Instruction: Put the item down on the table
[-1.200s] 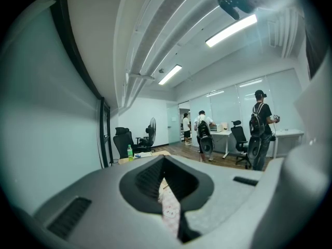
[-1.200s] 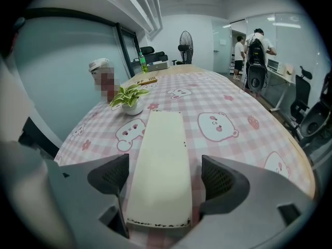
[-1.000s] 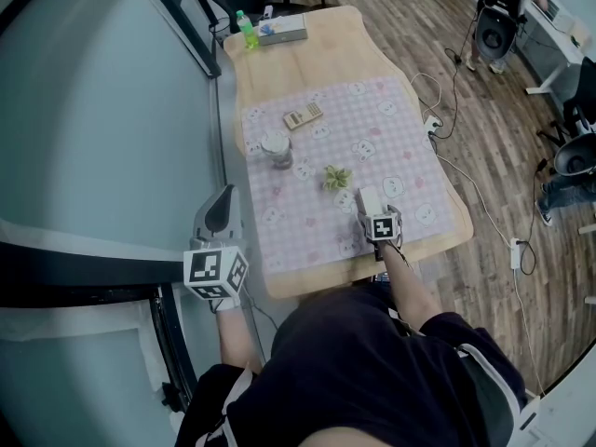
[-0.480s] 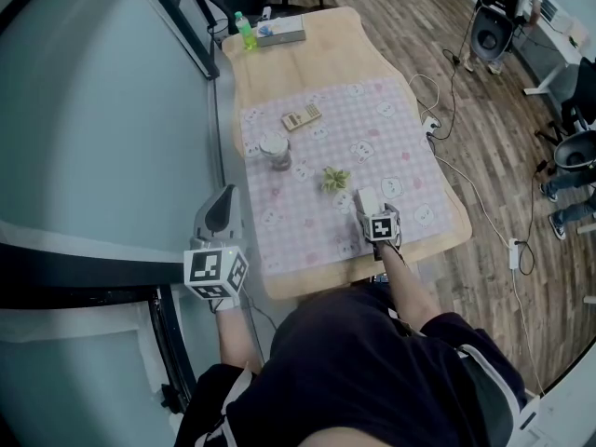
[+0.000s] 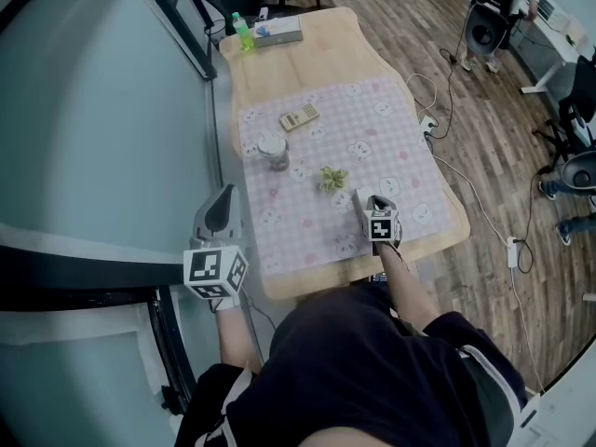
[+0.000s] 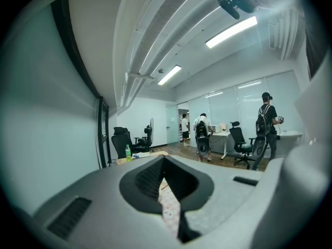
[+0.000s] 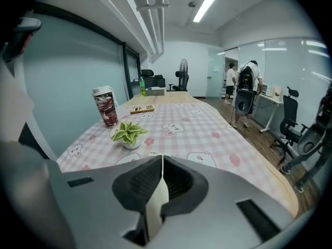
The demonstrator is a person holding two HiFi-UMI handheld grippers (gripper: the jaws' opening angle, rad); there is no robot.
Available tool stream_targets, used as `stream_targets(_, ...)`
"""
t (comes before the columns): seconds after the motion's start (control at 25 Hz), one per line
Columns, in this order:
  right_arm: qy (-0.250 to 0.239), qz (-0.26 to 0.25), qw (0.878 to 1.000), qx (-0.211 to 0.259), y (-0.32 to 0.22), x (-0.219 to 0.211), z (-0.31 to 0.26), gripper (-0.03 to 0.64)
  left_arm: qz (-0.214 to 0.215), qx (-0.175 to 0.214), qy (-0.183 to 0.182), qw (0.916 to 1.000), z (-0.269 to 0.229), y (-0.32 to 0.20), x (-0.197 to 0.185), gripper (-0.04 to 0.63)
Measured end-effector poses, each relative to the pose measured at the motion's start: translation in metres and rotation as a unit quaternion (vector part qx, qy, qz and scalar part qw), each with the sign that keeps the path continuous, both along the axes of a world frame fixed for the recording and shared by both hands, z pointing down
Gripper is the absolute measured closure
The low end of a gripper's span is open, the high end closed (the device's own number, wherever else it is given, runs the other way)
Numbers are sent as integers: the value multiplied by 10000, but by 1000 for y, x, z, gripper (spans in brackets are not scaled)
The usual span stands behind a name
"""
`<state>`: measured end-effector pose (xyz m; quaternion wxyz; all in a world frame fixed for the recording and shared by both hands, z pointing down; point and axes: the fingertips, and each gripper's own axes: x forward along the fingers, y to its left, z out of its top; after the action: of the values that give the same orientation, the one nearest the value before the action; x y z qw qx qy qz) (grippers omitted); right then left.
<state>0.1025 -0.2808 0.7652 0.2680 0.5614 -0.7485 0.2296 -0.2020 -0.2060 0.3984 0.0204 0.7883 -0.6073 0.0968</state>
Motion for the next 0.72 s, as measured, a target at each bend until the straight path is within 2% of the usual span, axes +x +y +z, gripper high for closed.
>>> stream_targets(0.72, 4, -41, 9999, -103, 8, 3, 0, 600, 30, 28, 28, 10000, -2, 2, 2, 600)
